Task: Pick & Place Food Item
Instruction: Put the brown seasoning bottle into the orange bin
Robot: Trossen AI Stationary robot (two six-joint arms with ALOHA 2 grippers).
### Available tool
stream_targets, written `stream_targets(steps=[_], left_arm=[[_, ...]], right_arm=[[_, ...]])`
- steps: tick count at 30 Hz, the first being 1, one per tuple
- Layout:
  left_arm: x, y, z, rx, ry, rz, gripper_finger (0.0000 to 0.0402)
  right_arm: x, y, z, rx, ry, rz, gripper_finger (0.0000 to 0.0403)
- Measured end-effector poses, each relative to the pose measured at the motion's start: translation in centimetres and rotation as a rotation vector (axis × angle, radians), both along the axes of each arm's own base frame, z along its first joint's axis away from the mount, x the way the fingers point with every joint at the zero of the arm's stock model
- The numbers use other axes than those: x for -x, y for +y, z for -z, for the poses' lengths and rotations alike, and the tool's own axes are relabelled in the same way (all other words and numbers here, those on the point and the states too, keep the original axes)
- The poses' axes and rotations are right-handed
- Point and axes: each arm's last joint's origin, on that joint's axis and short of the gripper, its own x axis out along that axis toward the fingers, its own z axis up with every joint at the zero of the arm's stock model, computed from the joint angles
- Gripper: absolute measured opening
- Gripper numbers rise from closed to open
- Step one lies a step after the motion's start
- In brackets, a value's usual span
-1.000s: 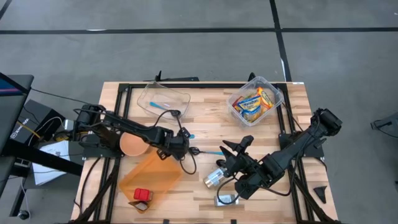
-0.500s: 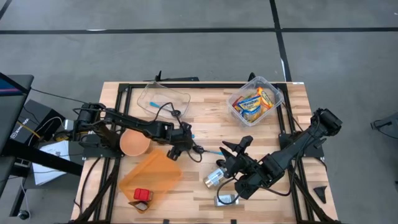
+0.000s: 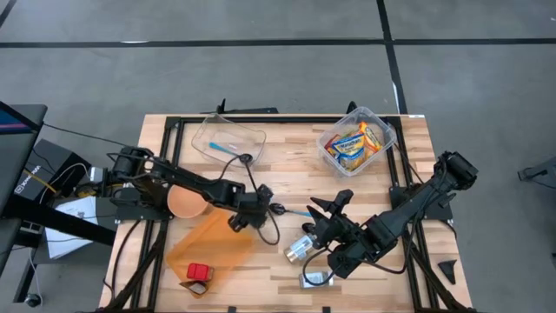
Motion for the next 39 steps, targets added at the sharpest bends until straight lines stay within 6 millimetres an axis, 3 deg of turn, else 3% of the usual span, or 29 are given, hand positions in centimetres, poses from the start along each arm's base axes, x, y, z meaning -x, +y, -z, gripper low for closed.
stream_targets(steps=[6,13,24,31,35,39], left_arm=[[-1.0,-0.8,1.7,-0.072,-0.015,0.043,0.0295],[-0.6,-0.7,1.3,-0.075,-0.015,0.045,0.0245],[0.7,-2.1,-3.9,-0.033,-0.192,0.028,0.0226],[2.8,-1.3,-8.1,-0.002,-0.285,-0.04,0.0227],[3.5,-0.5,-9.1,0.006,-0.311,-0.135,0.0227],[2.8,0.3,-9.0,0.01,-0.377,-0.285,0.0221]], right_arm=[[0.1,0.0,0.1,-0.012,0.011,-0.005,0.0123],[0.1,-0.1,0.1,-0.015,0.012,0.0,0.0123],[0.2,-0.1,0.2,-0.02,0.014,0.001,0.0123],[0.2,-0.1,0.2,-0.021,0.013,0.003,0.0123],[0.2,-0.2,0.2,-0.02,0.015,0.006,0.0123],[0.1,-0.4,0.2,-0.024,0.011,0.013,0.0123]])
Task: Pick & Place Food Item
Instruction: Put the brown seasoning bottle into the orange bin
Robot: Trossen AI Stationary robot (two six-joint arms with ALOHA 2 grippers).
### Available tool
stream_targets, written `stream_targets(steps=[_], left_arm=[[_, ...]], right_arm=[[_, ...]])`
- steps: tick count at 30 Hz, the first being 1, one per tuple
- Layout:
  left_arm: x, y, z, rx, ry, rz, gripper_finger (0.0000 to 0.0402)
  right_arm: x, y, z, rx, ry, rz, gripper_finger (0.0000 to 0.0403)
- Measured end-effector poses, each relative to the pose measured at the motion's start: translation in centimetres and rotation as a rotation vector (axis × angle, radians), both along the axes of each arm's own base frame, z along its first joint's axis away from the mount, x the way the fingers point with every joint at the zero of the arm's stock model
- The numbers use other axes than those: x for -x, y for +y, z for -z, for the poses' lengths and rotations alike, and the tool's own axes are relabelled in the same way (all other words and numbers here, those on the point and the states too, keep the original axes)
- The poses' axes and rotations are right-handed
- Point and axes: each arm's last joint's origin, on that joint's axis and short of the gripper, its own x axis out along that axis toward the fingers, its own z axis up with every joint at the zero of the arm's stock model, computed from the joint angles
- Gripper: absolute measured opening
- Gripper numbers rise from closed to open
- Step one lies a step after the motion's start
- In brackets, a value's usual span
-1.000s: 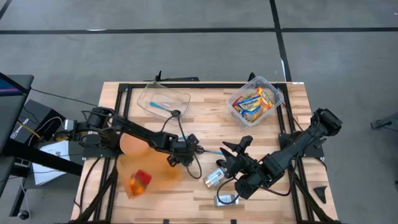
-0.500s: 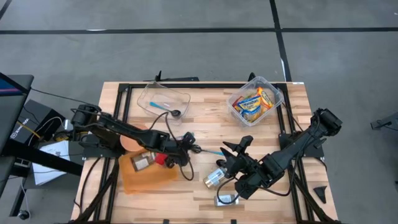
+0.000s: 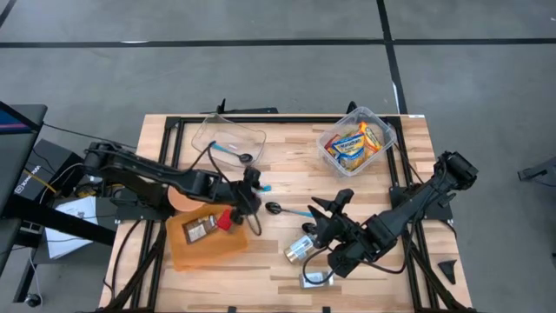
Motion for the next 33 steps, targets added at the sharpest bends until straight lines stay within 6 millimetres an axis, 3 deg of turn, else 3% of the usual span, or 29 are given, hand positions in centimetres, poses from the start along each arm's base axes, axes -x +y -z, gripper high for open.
stream_targets(steps=[5,12,17,27,33], left_arm=[[-1.6,1.5,0.7,0.2,-0.176,-0.423,0.0219],[-1.9,0.6,0.7,0.508,-0.14,-0.644,0.0225],[-1.6,1.3,2.6,0.537,-0.049,-0.816,0.0226],[-3.1,3.2,7.6,0.583,0.144,-0.928,0.0226],[-3.4,3.3,9.2,0.61,0.217,-0.936,0.0226]], right_arm=[[-0.1,-0.4,0.0,-0.012,-0.007,0.019,0.0123],[0.3,-1.3,-0.4,-0.084,-0.039,0.057,0.0123],[0.5,-1.6,-0.6,-0.11,-0.046,0.067,0.0123],[0.5,-1.5,-0.6,-0.118,-0.042,0.066,0.0123],[0.6,-1.6,-0.5,-0.111,-0.031,0.067,0.0123]])
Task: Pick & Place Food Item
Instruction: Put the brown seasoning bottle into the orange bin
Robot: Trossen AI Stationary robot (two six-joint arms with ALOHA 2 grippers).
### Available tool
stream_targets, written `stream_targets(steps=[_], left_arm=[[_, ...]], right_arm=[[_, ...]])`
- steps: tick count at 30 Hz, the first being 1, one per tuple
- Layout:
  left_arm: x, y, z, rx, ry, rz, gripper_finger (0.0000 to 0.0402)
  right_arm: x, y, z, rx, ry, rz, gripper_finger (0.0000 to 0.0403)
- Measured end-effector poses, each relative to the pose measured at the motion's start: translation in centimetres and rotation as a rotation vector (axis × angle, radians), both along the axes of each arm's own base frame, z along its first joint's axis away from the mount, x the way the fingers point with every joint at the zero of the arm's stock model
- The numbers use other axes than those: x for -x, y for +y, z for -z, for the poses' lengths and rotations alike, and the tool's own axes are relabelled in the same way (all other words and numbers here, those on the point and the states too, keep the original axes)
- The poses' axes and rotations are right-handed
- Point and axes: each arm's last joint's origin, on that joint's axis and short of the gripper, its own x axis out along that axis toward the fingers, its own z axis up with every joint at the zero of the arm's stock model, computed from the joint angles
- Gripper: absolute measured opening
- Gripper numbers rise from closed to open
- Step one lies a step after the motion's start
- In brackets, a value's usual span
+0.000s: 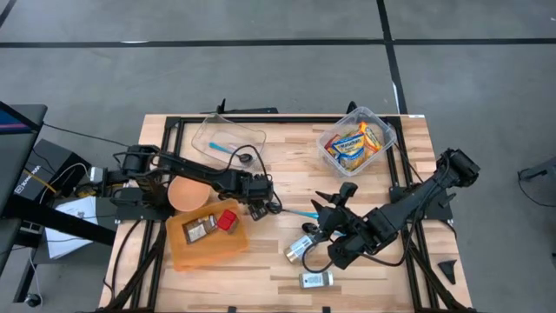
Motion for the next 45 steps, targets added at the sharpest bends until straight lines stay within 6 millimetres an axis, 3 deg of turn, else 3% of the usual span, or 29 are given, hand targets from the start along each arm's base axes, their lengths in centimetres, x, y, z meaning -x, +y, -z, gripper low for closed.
stream_targets(steps=[9,16,20,24,32,36,40,45], left_arm=[[0.0,-0.2,0.2,0.064,0.011,0.02,0.0189],[-0.5,-0.5,-0.3,0.07,-0.005,0.098,0.0187],[-1.6,-1.3,-2.4,0.085,-0.075,0.229,0.0186],[-1.5,-2.9,-6.2,0.128,-0.173,0.362,0.0186],[4.5,-5.2,-12.9,0.199,-0.202,0.336,0.0185],[7.8,-6.6,-14.5,0.214,-0.169,0.287,0.0185],[10.5,-8.0,-13.6,0.242,-0.099,0.223,0.0185],[13.0,-9.4,-9.9,0.263,0.029,0.111,0.0185]], right_arm=[[0.0,0.0,0.0,-0.001,0.001,-0.001,0.0123],[0.0,0.0,0.0,-0.001,0.002,-0.001,0.0123],[0.0,0.0,0.0,-0.001,0.002,-0.001,0.0123],[0.1,0.0,0.0,-0.01,-0.005,0.006,0.0123],[0.6,-0.4,0.3,-0.029,-0.006,0.045,0.0123],[0.7,-0.5,0.3,-0.033,-0.009,0.053,0.0123],[0.7,-0.5,0.3,-0.036,-0.011,0.054,0.0123],[0.7,-0.5,0.3,-0.038,-0.014,0.056,0.0123]])
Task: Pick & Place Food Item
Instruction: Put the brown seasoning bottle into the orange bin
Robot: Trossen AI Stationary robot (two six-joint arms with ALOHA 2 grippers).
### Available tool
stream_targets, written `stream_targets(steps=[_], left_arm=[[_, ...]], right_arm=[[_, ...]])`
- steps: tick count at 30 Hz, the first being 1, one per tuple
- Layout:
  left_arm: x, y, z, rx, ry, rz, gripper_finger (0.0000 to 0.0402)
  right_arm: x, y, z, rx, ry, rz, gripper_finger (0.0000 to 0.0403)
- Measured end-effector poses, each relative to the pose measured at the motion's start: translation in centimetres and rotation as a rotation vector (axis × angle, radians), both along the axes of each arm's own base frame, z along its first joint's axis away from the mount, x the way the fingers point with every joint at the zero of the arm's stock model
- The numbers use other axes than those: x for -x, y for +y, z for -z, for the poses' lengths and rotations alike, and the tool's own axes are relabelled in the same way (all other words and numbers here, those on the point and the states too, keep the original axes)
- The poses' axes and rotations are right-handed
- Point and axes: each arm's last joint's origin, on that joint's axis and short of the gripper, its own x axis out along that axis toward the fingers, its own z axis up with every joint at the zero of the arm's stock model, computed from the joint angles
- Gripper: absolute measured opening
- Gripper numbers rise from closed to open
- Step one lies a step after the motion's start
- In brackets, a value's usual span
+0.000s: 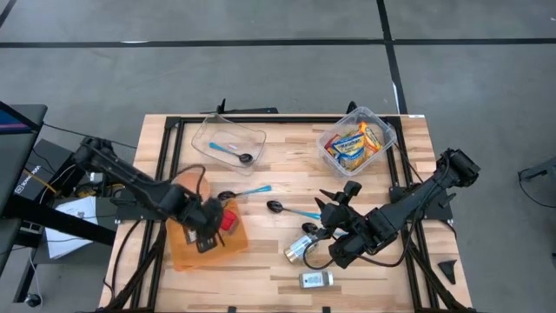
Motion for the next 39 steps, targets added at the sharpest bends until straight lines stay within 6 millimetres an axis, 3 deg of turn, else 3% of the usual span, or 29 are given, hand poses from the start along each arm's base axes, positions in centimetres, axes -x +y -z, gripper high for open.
stream_targets(steps=[6,15,28,39], left_arm=[[2.3,-1.3,3.7,0.052,0.136,-0.082,0.0185],[3.7,-3.5,5.9,0.189,0.148,-0.08,0.0185],[2.7,-5.0,6.7,0.367,-0.03,-0.05,0.0185],[2.5,-5.1,6.5,0.375,-0.067,-0.008,0.0185]], right_arm=[[0.0,0.0,0.0,-0.002,-0.002,0.0,0.0123],[0.0,0.0,0.0,-0.002,-0.003,0.001,0.0123],[0.0,0.0,0.0,-0.002,-0.002,0.0,0.0123],[0.0,0.0,0.0,-0.002,-0.001,0.0,0.0123]])
